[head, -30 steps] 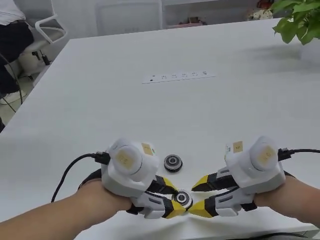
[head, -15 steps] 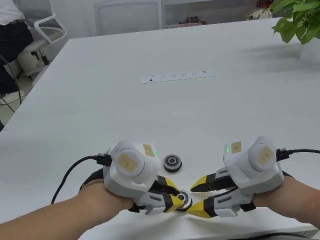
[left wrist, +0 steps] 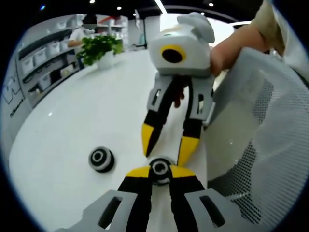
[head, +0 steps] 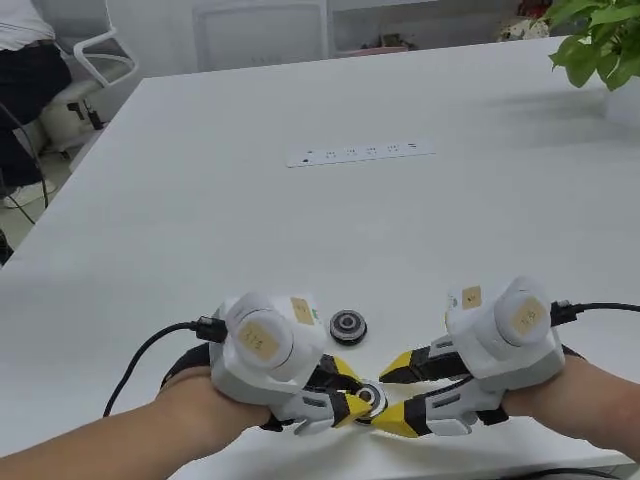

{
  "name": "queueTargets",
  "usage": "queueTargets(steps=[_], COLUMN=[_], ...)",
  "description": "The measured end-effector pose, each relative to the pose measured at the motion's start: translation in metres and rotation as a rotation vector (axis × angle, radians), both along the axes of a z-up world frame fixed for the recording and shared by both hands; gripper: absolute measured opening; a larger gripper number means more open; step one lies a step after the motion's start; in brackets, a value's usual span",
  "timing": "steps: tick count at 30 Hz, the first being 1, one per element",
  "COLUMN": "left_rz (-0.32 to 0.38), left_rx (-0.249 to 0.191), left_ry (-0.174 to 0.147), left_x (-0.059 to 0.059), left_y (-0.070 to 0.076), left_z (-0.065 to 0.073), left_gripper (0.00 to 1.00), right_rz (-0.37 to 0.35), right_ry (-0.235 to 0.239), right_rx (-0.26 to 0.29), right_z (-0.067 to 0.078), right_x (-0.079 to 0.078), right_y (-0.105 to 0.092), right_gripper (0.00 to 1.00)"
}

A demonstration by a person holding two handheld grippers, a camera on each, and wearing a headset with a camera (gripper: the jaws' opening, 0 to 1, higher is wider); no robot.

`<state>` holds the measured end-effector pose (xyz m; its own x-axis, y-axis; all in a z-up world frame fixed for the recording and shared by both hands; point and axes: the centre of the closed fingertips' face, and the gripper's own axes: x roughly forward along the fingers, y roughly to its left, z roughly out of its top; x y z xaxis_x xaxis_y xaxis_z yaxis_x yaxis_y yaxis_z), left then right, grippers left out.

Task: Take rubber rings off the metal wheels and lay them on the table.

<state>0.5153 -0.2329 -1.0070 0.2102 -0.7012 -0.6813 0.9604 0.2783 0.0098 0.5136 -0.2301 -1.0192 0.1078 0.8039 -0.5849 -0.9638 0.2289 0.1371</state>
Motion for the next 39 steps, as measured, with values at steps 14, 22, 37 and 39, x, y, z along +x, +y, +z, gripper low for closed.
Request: queueTargets(steps=[14, 22, 37, 39], left_rz=[0.017, 0.022, 0.020, 0.020], left_rx=[-0.014, -0.021, -0.020, -0.019], left_ry=[-0.004, -0.005, -0.012, -0.013], left_x=[0.0002, 0.0002, -0.0001, 0.0000], left_y=[0.0002, 0.0007, 0.0004, 0.0004], left_z=[0.0002, 0.0002, 0.0003, 0.0003], left_gripper=[0.14, 0.14, 0.14, 0.14], right_rz=[-0.002, -0.019, -0.012, -0.016], right_ry=[0.005, 0.016, -0.006, -0.001], right_rx=[0.041, 0.039, 0.015, 0.016], right_z=[-0.0010, -0.0020, -0.0018, -0.0023], right_x=[-0.0037, -0.0038, -0.0046, -0.0043], right_y=[-0.0015, -0.0052, -0.0078, -0.0083], right_gripper=[0.23, 0.19, 0.14, 0.13])
